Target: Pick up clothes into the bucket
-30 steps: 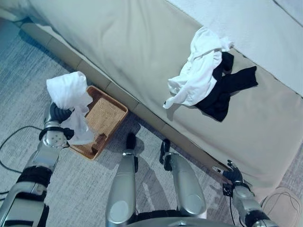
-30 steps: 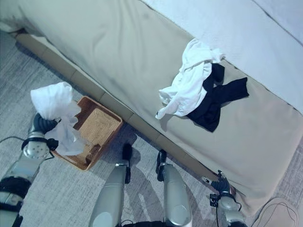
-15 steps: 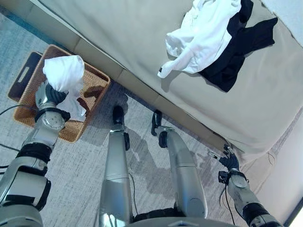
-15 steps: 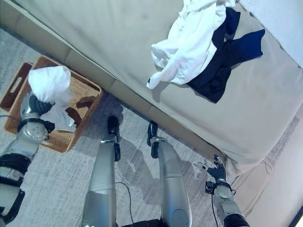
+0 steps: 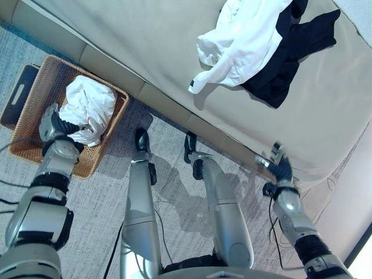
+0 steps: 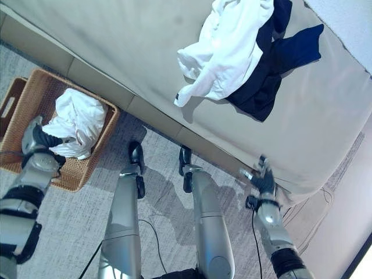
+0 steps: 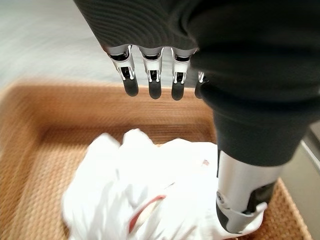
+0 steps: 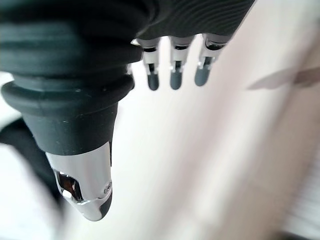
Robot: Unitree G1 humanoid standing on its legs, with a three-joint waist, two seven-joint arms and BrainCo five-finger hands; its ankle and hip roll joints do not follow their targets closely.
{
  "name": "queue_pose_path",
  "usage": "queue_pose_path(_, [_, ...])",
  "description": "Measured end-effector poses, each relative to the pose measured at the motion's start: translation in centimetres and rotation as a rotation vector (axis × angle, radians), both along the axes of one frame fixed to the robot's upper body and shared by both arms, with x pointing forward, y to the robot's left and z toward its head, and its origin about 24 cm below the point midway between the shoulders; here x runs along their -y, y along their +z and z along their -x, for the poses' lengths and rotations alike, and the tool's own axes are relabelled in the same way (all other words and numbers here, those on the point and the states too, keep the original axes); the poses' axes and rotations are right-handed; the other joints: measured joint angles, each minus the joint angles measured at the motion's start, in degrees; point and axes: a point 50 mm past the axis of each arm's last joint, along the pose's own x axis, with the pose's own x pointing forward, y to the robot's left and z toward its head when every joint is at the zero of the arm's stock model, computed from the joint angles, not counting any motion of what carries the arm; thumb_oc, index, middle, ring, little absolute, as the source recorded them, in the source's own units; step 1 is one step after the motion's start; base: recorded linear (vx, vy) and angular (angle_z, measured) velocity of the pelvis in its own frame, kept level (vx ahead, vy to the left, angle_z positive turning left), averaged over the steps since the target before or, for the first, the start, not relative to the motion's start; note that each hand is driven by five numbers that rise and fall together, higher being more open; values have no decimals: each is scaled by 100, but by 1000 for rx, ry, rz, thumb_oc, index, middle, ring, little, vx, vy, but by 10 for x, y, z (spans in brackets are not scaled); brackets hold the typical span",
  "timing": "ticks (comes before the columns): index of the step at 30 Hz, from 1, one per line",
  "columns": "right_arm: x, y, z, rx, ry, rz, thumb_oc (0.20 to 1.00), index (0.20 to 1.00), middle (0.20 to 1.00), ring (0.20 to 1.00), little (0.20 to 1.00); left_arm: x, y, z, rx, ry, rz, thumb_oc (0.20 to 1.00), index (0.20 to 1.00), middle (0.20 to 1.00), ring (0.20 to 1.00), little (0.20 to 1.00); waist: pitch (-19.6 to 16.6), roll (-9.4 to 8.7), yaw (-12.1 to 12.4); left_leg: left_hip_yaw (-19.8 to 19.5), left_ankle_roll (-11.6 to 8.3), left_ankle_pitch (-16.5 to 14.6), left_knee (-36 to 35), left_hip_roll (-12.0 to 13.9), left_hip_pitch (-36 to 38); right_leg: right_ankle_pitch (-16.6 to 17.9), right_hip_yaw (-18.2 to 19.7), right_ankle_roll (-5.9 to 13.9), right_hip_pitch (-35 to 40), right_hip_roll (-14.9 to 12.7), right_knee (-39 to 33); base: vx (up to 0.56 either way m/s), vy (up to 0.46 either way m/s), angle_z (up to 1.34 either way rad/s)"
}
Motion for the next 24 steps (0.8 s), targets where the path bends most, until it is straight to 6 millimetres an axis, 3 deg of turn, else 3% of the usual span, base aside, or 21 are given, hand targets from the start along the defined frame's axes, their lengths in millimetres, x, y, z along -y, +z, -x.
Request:
queue_pose_path(2, [1,19,-6,74,-25,44,1000,1000,1000,1000,1000,7,-23,10,-8,19,83,1000,1000,1000,1000,1000,-1,-1,82,36,20,11,-147,-25,215,-7,34,0,160,-30,-69,0,17,-5])
queue_pose_path(4, [0,52,-16,211,-76,74,1000,1000,1000,1000,1000,25,-61,30,-14,53,220,1000,1000,1000,1000,1000,-5,-6,231,99,40,124,-531,-57,616,10,93,33,436,-55,-270,9,-19,0])
queue_pose_path(5, [0,57,-18,232,-103,93,1000,1000,1000,1000,1000,32,-74,36,24,97,335,1000,1000,1000,1000,1000,-5,-6,313,113,29,173,-679,-73,746,15,84,20,522,-73,-324,-60,-35,10])
queue_pose_path(9, [-13,96,-50,332,-161,96,1000,1000,1000,1000,1000,65,-100,43,60,104,505,1000,1000,1000,1000,1000,2,6,614,108,-45,451,-1167,-127,985,86,39,-28,590,-146,-461,-21,-62,11])
queue_pose_path(12, [-22,144,-79,409,-203,99,1000,1000,1000,1000,1000,90,-114,47,24,58,534,1000,1000,1000,1000,1000,40,89,975,3,-137,664,-1560,-173,1425,91,-66,-54,941,-202,-552,24,-73,21])
queue_pose_path(13, [-21,145,-79,410,-212,101,1000,1000,1000,1000,1000,94,-116,47,17,36,531,1000,1000,1000,1000,1000,37,101,992,6,-149,677,-1620,-170,1522,90,-69,-57,1017,-201,-582,24,-86,13])
queue_pose_path(15, [-21,173,-87,462,-227,132,1000,1000,1000,1000,1000,113,-123,52,4,-59,552,1000,1000,1000,1000,1000,36,315,1284,-127,-181,784,-1913,-223,1885,63,-191,-60,1356,-254,-645,22,-144,23])
queue_pose_path(16, [-16,173,-89,443,-240,169,1000,1000,1000,1000,1000,118,-123,52,0,-84,560,1000,1000,1000,1000,1000,21,392,1229,-162,-188,840,-2000,-249,1949,61,-242,-60,1417,-289,-664,20,-155,47])
queue_pose_path(17, [-6,188,-93,443,-270,225,1000,1000,1000,1000,1000,132,-123,50,5,-156,589,1000,1000,1000,1000,1000,22,586,1416,-322,-225,947,-2221,-314,2095,24,-344,-38,1531,-341,-667,11,-99,46])
queue_pose_path(18, [1,191,-94,425,-285,272,1000,1000,1000,1000,1000,138,-124,49,-3,-192,589,1000,1000,1000,1000,1000,13,653,1392,-333,-241,987,-2309,-326,2141,7,-391,-41,1561,-384,-667,17,-114,45])
queue_pose_path(20, [12,206,-100,383,-321,345,1000,1000,1000,1000,1000,150,-124,51,-30,-299,582,1000,1000,1000,1000,1000,7,820,1593,-509,-260,1086,-2470,-397,2205,-95,-542,-53,1569,-475,-535,18,-140,43])
queue_pose_path(24, [16,209,-120,211,-312,517,1000,1000,1000,1000,1000,155,-132,59,-137,-422,497,1000,1000,1000,1000,1000,-3,876,1656,-665,-297,1177,-2557,-428,2230,-203,-683,-126,1551,-542,-419,5,-118,24])
